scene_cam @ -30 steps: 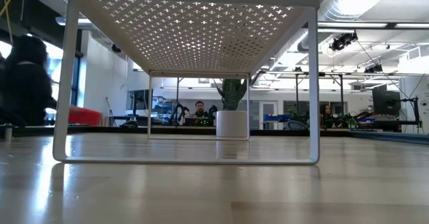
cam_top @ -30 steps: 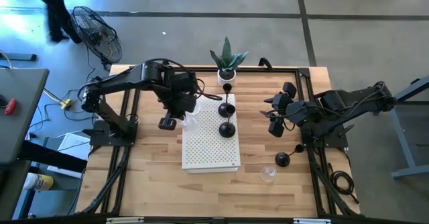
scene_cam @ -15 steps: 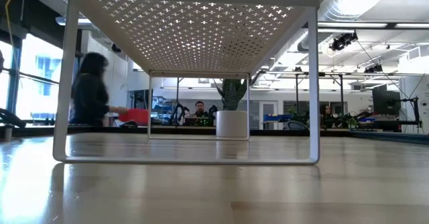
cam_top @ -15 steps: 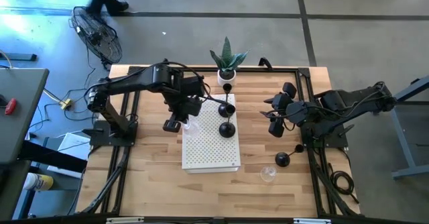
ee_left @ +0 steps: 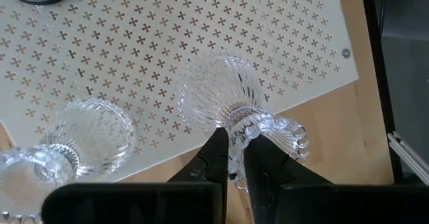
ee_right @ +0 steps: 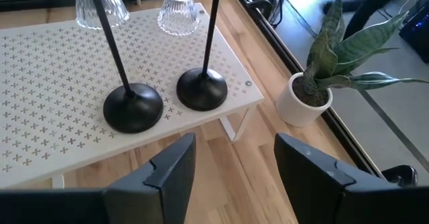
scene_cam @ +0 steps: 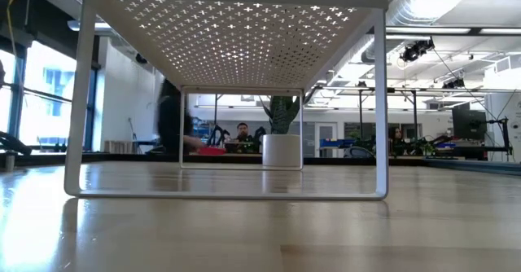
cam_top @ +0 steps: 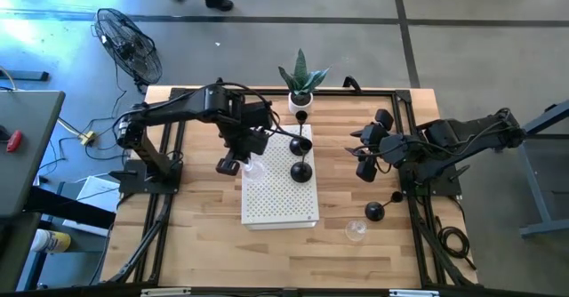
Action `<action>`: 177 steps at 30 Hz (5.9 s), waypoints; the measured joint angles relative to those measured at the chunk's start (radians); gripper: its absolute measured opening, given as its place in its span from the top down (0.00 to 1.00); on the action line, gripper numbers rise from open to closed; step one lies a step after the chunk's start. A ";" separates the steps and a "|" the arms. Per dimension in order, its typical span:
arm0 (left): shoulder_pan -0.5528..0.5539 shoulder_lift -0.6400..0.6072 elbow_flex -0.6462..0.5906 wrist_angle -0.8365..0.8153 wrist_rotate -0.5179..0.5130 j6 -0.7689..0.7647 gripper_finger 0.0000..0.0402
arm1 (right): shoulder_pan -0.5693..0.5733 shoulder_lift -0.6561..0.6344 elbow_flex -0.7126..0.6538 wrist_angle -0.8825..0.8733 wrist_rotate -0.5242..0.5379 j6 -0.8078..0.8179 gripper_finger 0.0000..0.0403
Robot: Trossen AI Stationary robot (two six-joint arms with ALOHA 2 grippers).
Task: Pick & Place candle stick holders
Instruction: Put the left transparent glass candle holder on the shelf aligned with the other transparent glass candle holder, then put the black candle holder on the shelf aligned with the other black candle holders
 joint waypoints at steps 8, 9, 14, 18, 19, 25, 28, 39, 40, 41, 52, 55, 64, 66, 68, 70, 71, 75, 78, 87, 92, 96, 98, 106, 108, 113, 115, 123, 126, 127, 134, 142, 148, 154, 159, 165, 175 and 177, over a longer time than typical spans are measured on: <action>0.000 0.007 0.000 0.002 -0.023 0.027 0.95 | 0.000 0.000 0.000 -0.003 0.000 0.012 0.52; 0.000 0.012 0.000 0.002 -0.024 0.029 0.95 | 0.000 0.000 0.000 -0.003 0.000 0.013 0.52; 0.001 0.017 0.000 0.000 -0.027 0.059 0.95 | 0.000 0.000 0.000 -0.003 0.000 0.020 0.52; 0.012 0.028 0.000 0.005 -0.032 0.052 0.95 | 0.000 0.000 0.000 -0.004 -0.001 0.027 0.52; 0.014 0.028 0.000 0.003 -0.028 0.052 0.95 | 0.000 0.000 0.000 -0.005 -0.001 0.027 0.52; 0.032 0.025 0.000 0.002 0.001 0.050 0.94 | 0.000 0.000 0.000 -0.017 -0.001 0.027 0.52; 0.035 0.025 0.000 0.002 0.002 0.047 0.87 | 0.000 0.000 0.000 -0.022 -0.001 0.027 0.52; 0.034 0.025 0.000 0.002 0.003 0.041 0.83 | 0.000 0.000 0.000 -0.026 0.002 0.027 0.52; 0.034 0.025 0.000 0.002 0.002 0.044 0.84 | 0.000 0.000 0.000 -0.026 0.002 0.027 0.52; 0.034 0.025 0.000 0.002 0.001 0.047 0.84 | 0.000 0.000 0.000 -0.026 0.002 0.027 0.52; 0.034 0.025 0.002 0.016 0.001 0.086 0.84 | 0.000 0.000 0.000 -0.025 0.003 0.027 0.52; 0.034 0.025 0.002 0.041 0.001 0.107 0.83 | 0.000 0.000 0.000 -0.025 0.003 0.030 0.52; 0.032 0.022 0.002 0.053 0.000 0.112 0.83 | 0.000 0.000 0.000 -0.025 0.005 0.035 0.52; 0.032 0.017 0.002 0.056 0.000 0.112 0.83 | 0.000 0.000 0.000 -0.025 0.005 0.034 0.52; 0.032 0.016 0.006 0.059 0.000 0.112 0.83 | 0.000 0.000 0.000 -0.025 0.006 0.031 0.52; 0.032 0.018 0.026 0.053 -0.002 0.130 0.83 | 0.000 0.000 0.000 -0.025 0.006 0.030 0.52; 0.032 0.018 0.038 0.054 -0.004 0.142 0.83 | 0.000 0.000 0.000 -0.025 0.006 0.027 0.52; 0.032 0.017 0.093 0.053 -0.056 0.143 0.83 | 0.000 0.000 0.000 -0.025 0.008 0.021 0.52; 0.032 0.017 0.141 0.050 -0.137 0.086 0.83 | 0.000 0.000 0.000 -0.025 0.008 0.020 0.52; 0.032 0.015 0.294 0.001 -0.280 -0.062 0.83 | 0.000 0.000 0.000 -0.026 0.003 0.020 0.52; 0.032 0.000 0.364 0.002 -0.157 -0.157 0.83 | 0.000 0.000 0.000 -0.026 0.003 0.016 0.52; 0.032 -0.003 0.381 0.002 -0.050 -0.215 0.83 | -0.001 0.000 0.000 -0.026 -0.011 0.019 0.52; 0.032 -0.007 0.381 0.002 -0.004 -0.237 0.83 | 0.000 0.000 0.000 -0.026 -0.030 0.025 0.52; -0.008 -0.009 0.381 0.002 0.072 -0.273 0.83 | 0.000 0.000 0.000 -0.020 -0.163 0.052 0.52; -0.022 -0.009 0.381 0.002 0.072 -0.273 0.83 | -0.001 0.000 0.000 -0.020 -0.210 0.049 0.52; -0.060 -0.009 0.381 0.002 0.071 -0.273 0.83 | -0.001 0.000 0.000 -0.085 -0.313 0.063 0.52; -0.073 -0.009 0.381 0.002 0.070 -0.273 0.83 | -0.001 -0.001 0.000 -0.131 -0.315 0.088 0.52; -0.079 -0.009 0.381 0.002 0.043 -0.271 0.83 | -0.001 -0.087 0.001 -0.254 -0.222 0.316 0.52; -0.079 -0.009 0.381 0.002 0.041 -0.264 0.83 | -0.001 -0.135 0.001 -0.318 -0.295 0.488 0.52; -0.079 -0.009 0.381 0.002 0.041 -0.261 0.83 | -0.001 -0.151 0.001 -0.338 -0.327 0.551 0.52; -0.079 -0.009 0.381 0.002 0.029 -0.235 0.83 | 0.000 -0.228 0.001 -0.391 -0.608 0.846 0.52; -0.079 -0.009 0.381 0.002 -0.026 -0.235 0.83 | 0.000 -0.256 0.001 -0.471 -0.739 1.006 0.52; -0.079 -0.009 0.381 0.002 -0.026 -0.236 0.83 | 0.000 -0.256 0.001 -0.583 -0.811 1.107 0.52; -0.079 -0.008 0.381 0.002 -0.027 -0.236 0.83 | 0.000 -0.252 0.001 -0.589 -0.795 1.110 0.52; -0.079 -0.008 0.381 0.002 -0.027 -0.232 0.83 | 0.000 -0.237 0.001 -0.644 -0.752 1.112 0.52; -0.079 -0.008 0.381 0.002 -0.029 -0.231 0.83 | 0.001 -0.214 0.001 -0.583 -0.769 1.104 0.52; -0.079 -0.008 0.380 0.002 -0.045 -0.229 0.83 | 0.036 -0.175 0.001 -0.534 -0.849 1.079 0.52; -0.079 -0.008 0.380 0.002 -0.045 -0.229 0.83 | 0.059 -0.174 0.001 -0.548 -0.857 1.110 0.52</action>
